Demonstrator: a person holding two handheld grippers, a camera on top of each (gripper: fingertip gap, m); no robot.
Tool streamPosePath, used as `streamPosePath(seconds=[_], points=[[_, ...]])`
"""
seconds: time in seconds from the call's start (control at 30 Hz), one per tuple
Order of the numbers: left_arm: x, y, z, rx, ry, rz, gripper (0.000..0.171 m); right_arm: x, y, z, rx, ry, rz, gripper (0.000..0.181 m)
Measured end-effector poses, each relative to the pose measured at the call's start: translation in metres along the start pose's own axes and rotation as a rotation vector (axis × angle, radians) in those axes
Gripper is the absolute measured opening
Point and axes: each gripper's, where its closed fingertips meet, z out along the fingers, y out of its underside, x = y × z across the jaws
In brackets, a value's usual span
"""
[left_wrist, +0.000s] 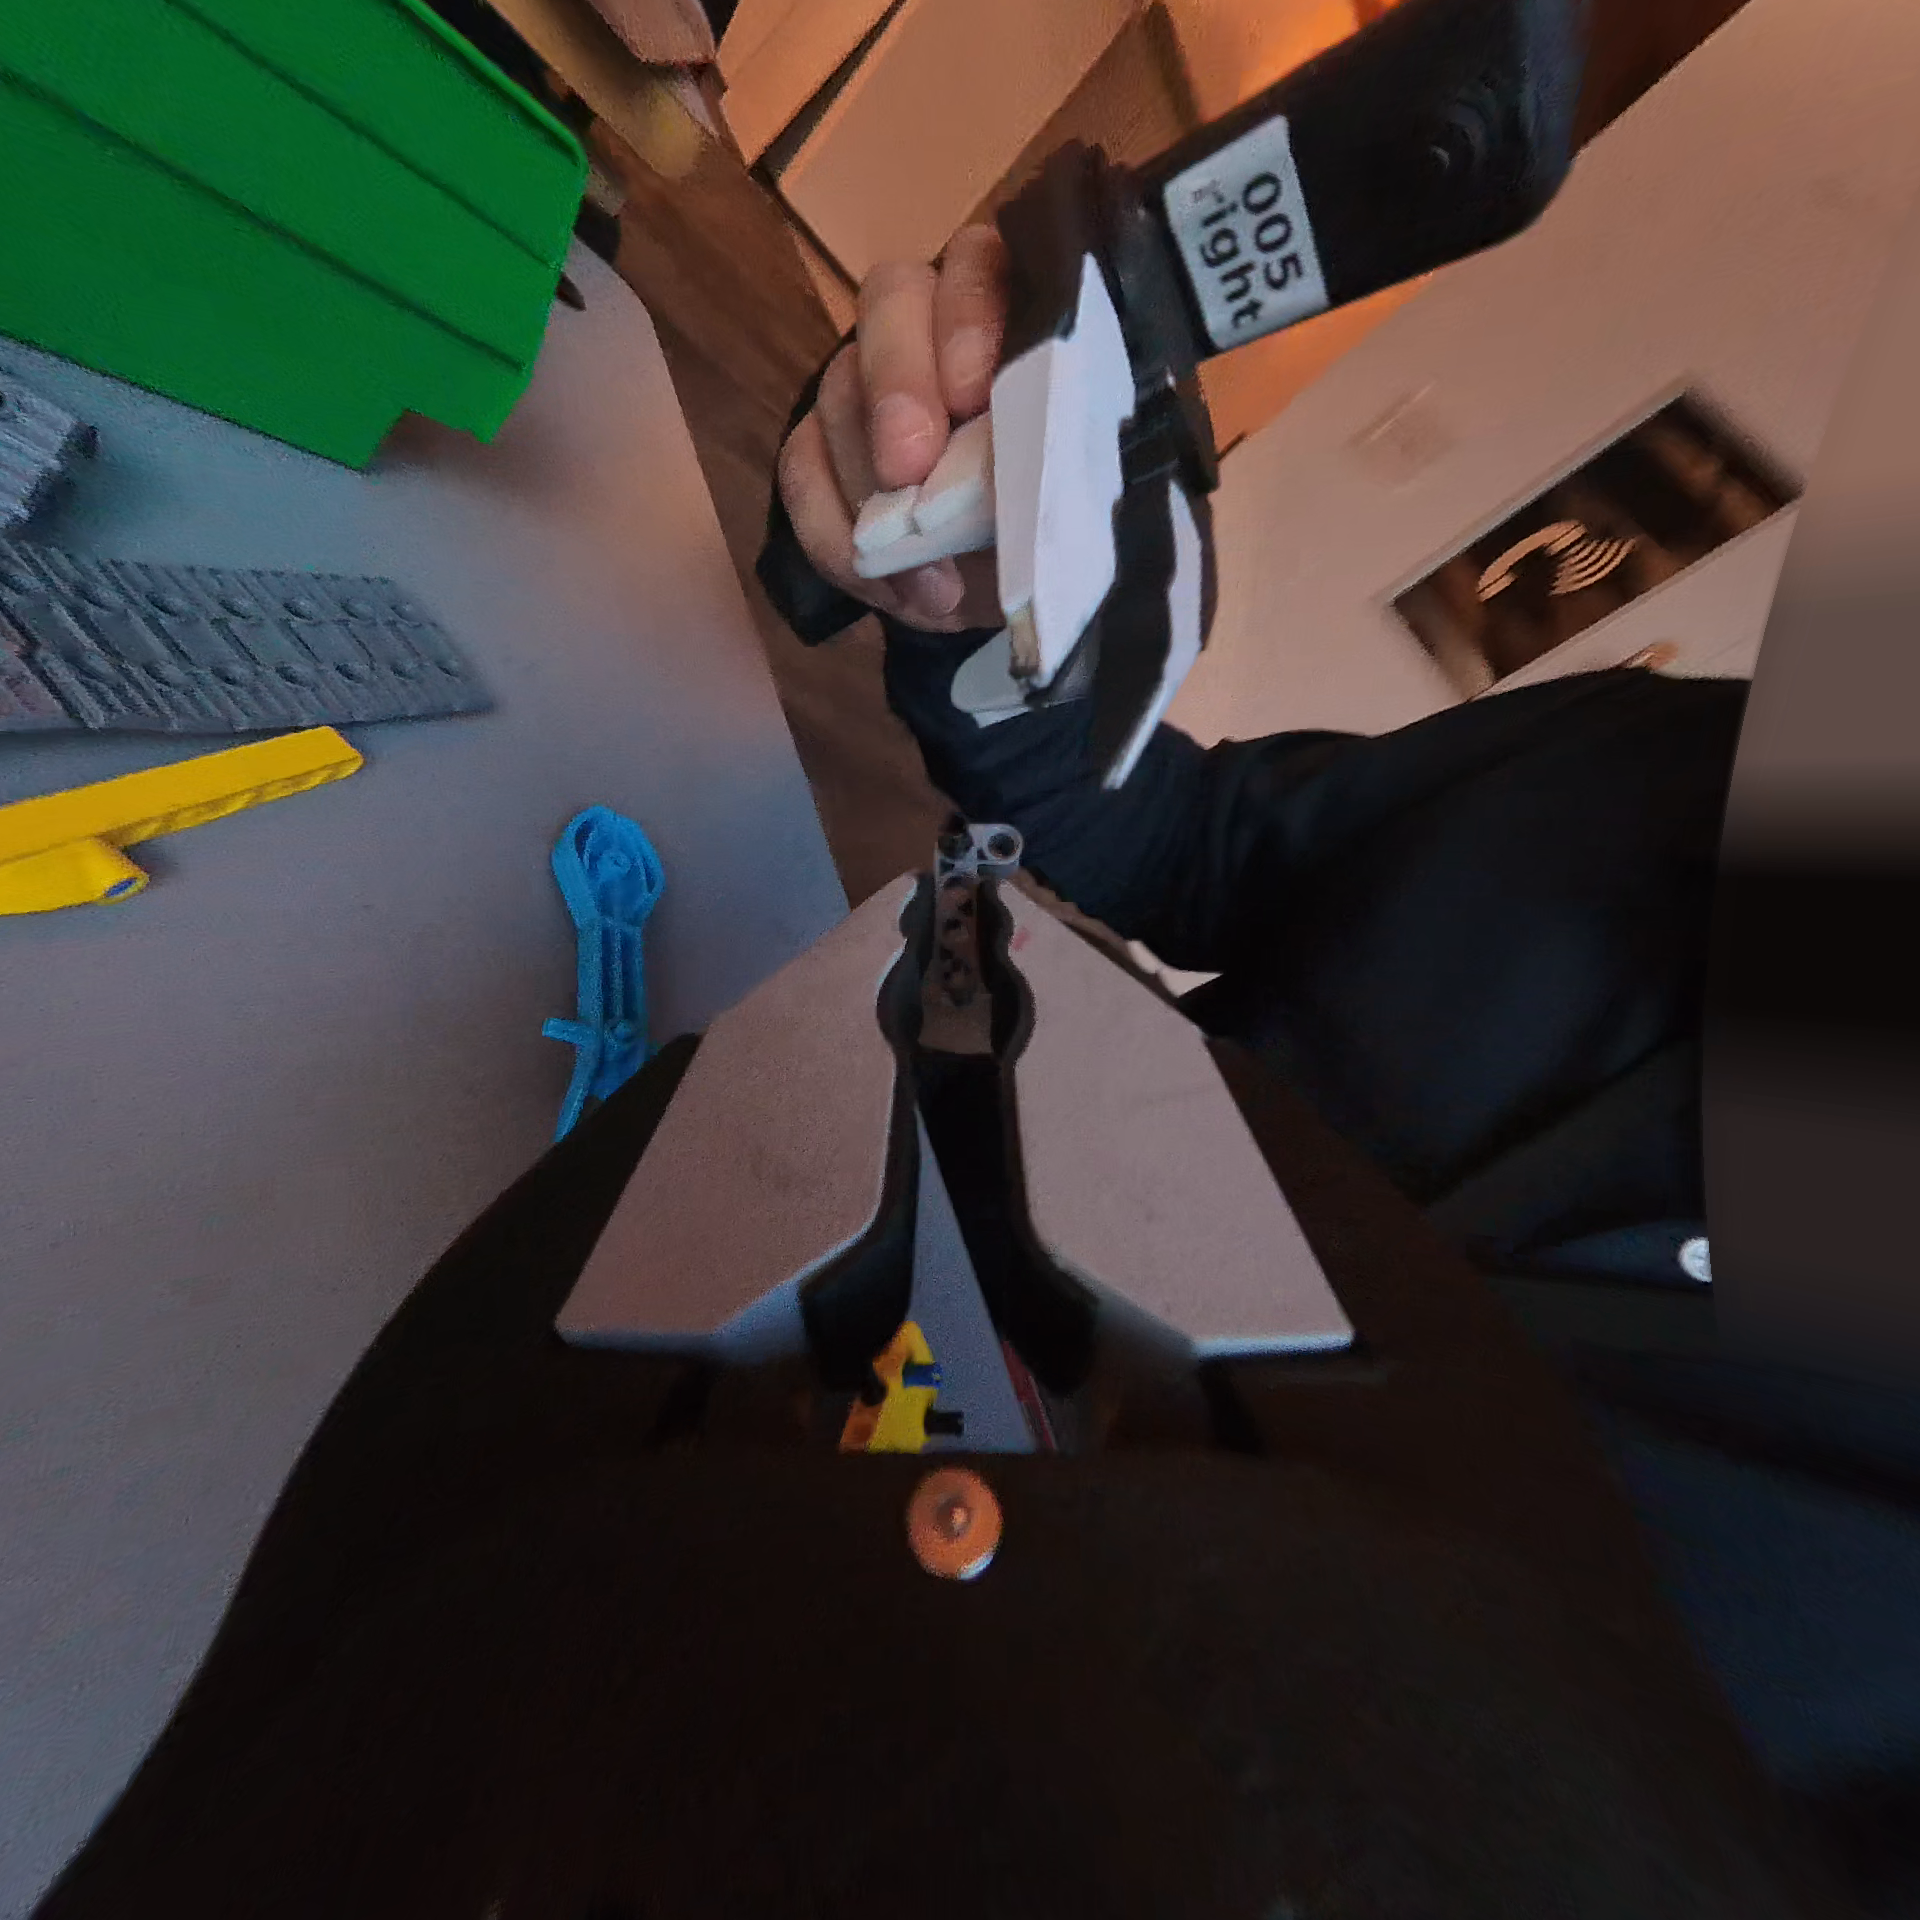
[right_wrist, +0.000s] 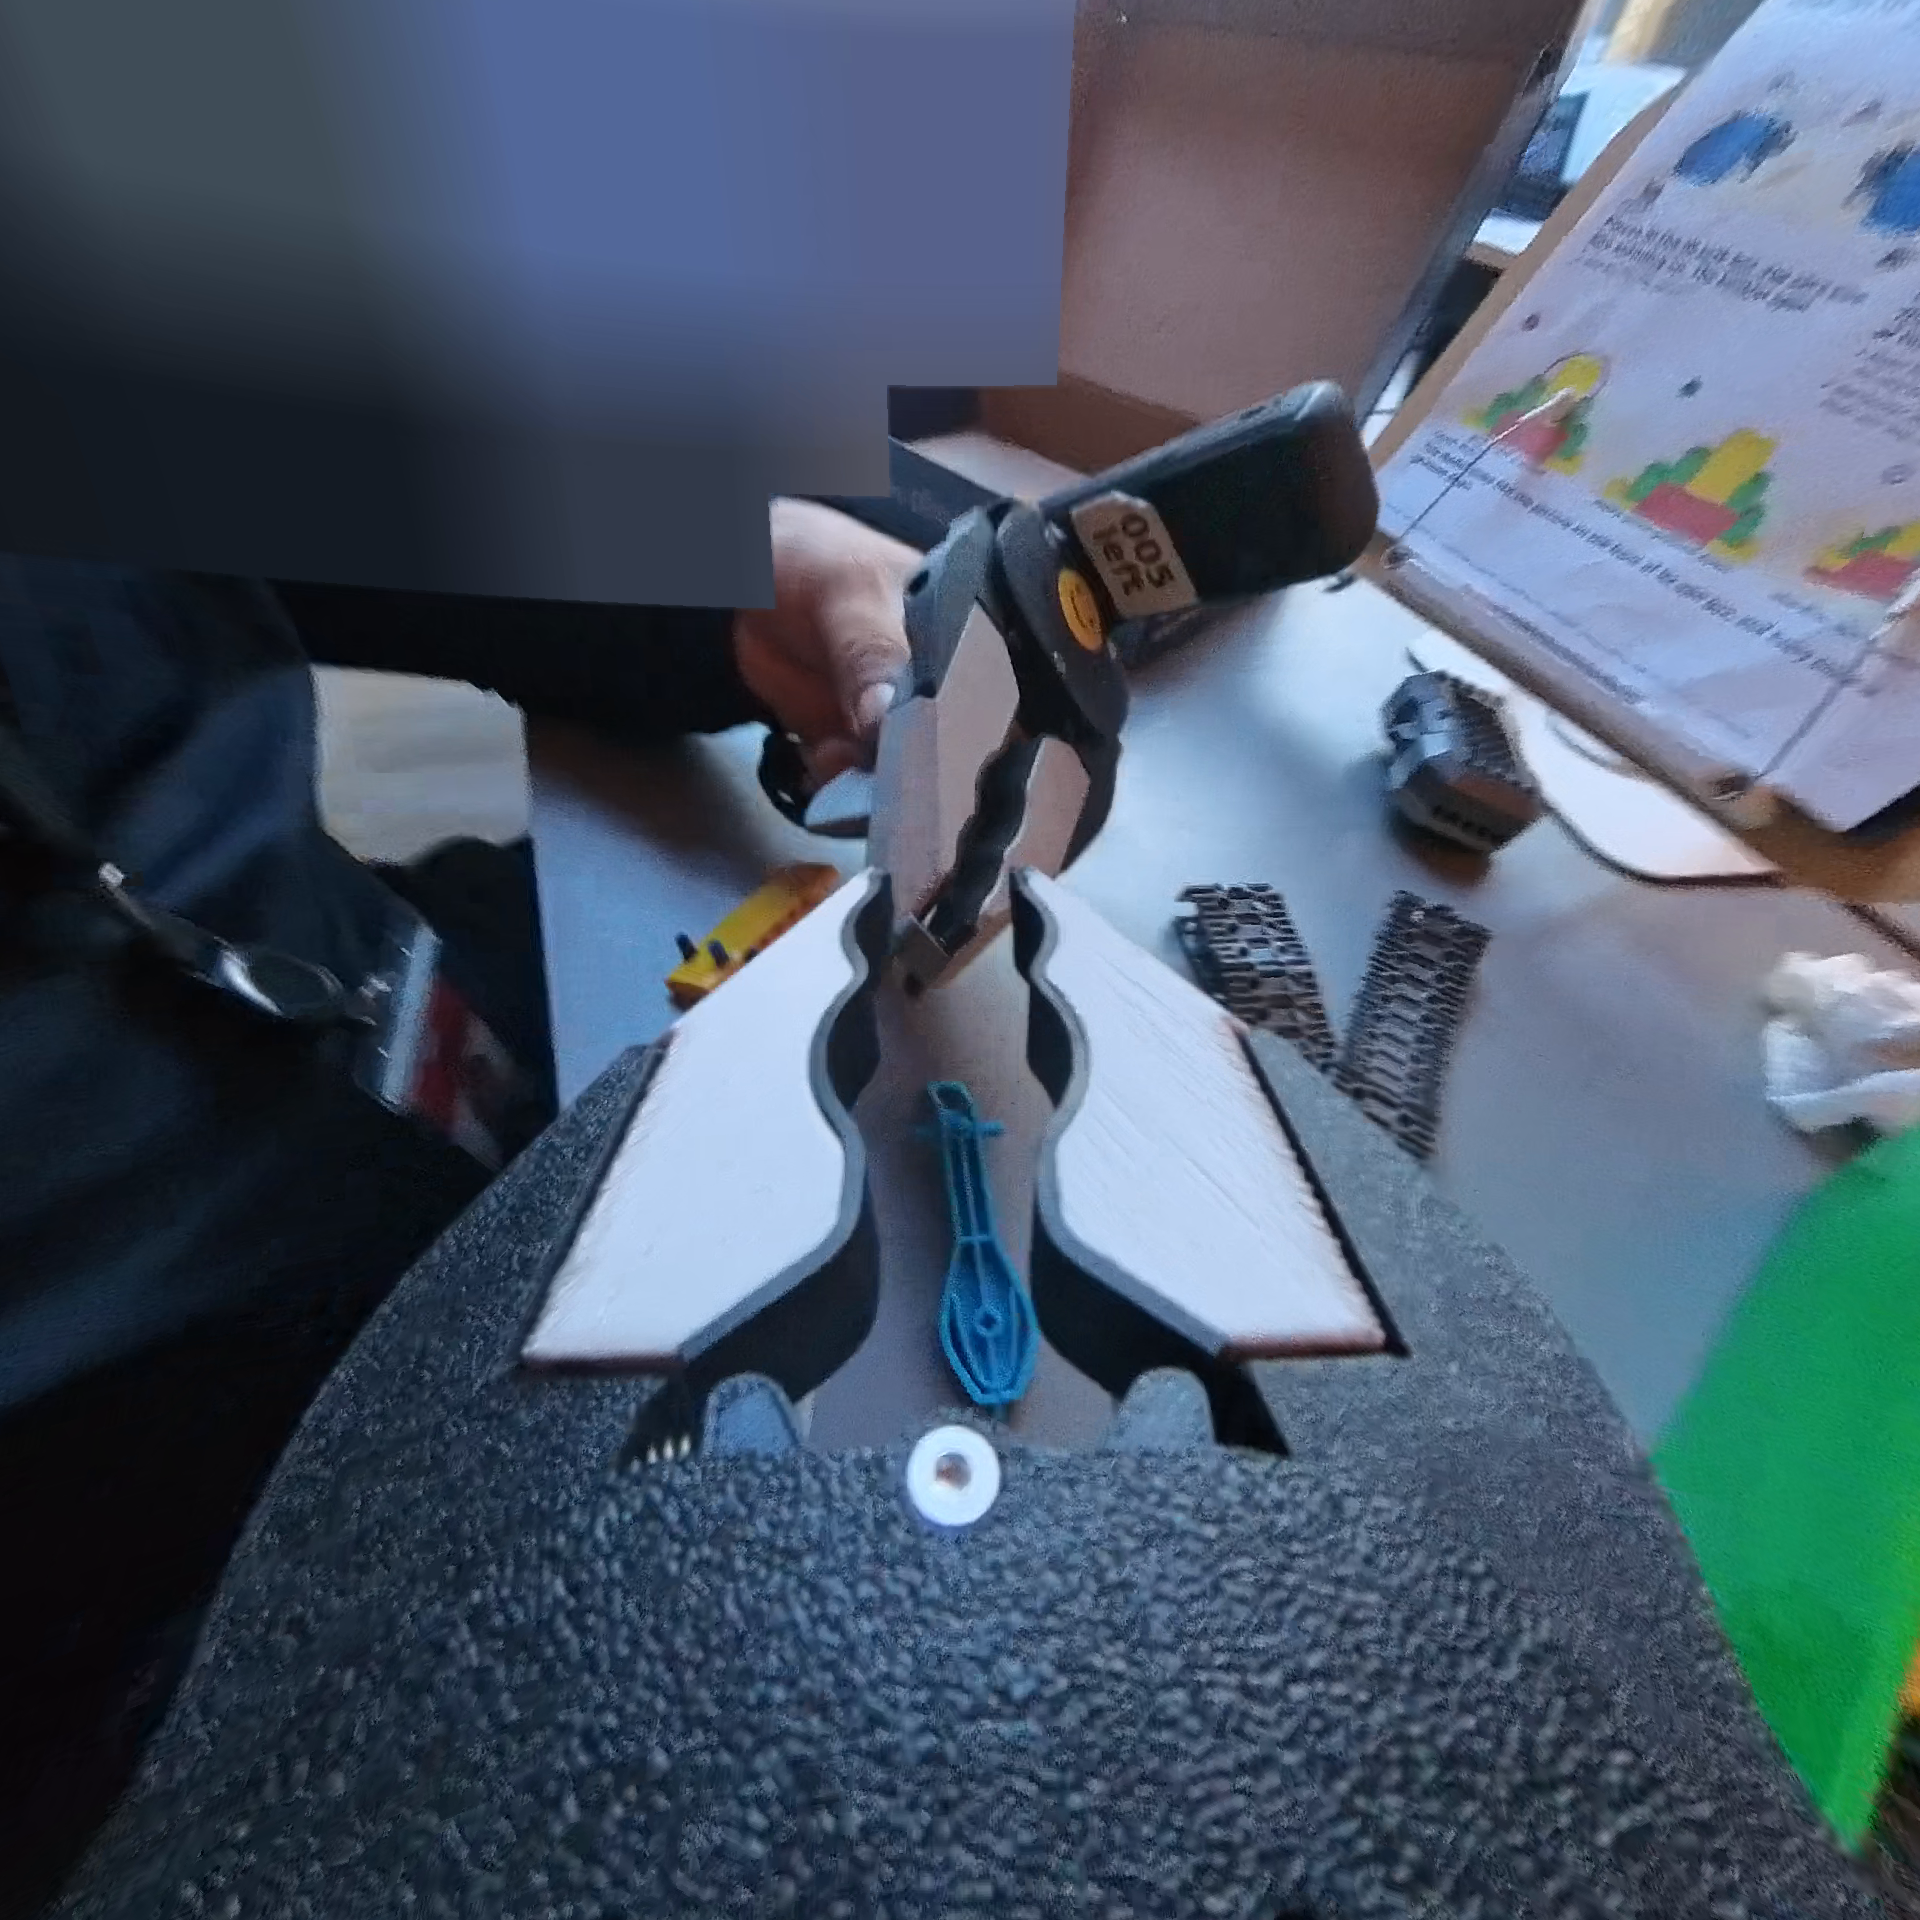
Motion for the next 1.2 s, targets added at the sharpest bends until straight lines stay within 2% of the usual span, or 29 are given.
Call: streamPosePath(seconds=[0.07, 0.1, 0.17, 0.27, 0.43, 0.6, 0.67, 0.77, 0.93, 1.03, 1.13, 1.2], points=[[0.000, 0.000, 0.000, -0.024, -0.045, 0.051, 0.005, -0.002, 0.005, -0.002, -0.034, 0.035, -0.019, 0.013], [-0.003, 0.001, -0.001, -0.036, -0.084, 0.082, 0.005, -0.001, 0.009, -0.003, -0.046, 0.037, 0.031, 0.013], [-0.009, 0.003, -0.001, -0.075, -0.172, 0.167, 0.005, 0.006, 0.016, -0.004, -0.050, 0.051, 0.212, 0.007], [-0.020, 0.009, -0.001, -0.151, -0.309, 0.292, 0.005, 0.009, 0.022, 0.001, -0.017, 0.050, 0.414, 0.006], [-0.023, 0.013, 0.004, -0.195, -0.379, 0.357, 0.005, -0.003, 0.038, 0.018, -0.072, 0.059, 0.456, 0.016], [-0.032, 0.016, 0.001, -0.232, -0.474, 0.430, 0.006, -0.002, 0.045, 0.022, -0.046, 0.043, 0.560, 0.001], [-0.036, 0.015, -0.001, -0.242, -0.515, 0.455, 0.006, 0.000, 0.047, 0.023, -0.019, 0.053, 0.594, 0.001], [-0.042, 0.016, -0.001, -0.245, -0.553, 0.456, 0.006, 0.004, 0.052, 0.026, -0.018, 0.096, 0.591, 0.001], [-0.045, 0.006, -0.005, -0.246, -0.698, 0.565, 0.006, 0.012, 0.049, 0.025, -0.035, 0.168, 0.524, 0.002], [-0.050, 0.010, -0.005, -0.253, -0.705, 0.553, 0.007, 0.014, 0.054, 0.029, -0.097, 0.240, 0.432, 0.000], [-0.049, 0.002, -0.007, -0.139, -0.667, 0.495, 0.006, 0.022, 0.049, 0.028, -0.068, 0.360, 0.313, 0.000], [-0.043, -0.014, -0.012, 0.009, -0.616, 0.432, 0.006, 0.033, 0.036, 0.025, 0.033, 0.429, 0.316, 0.000]])
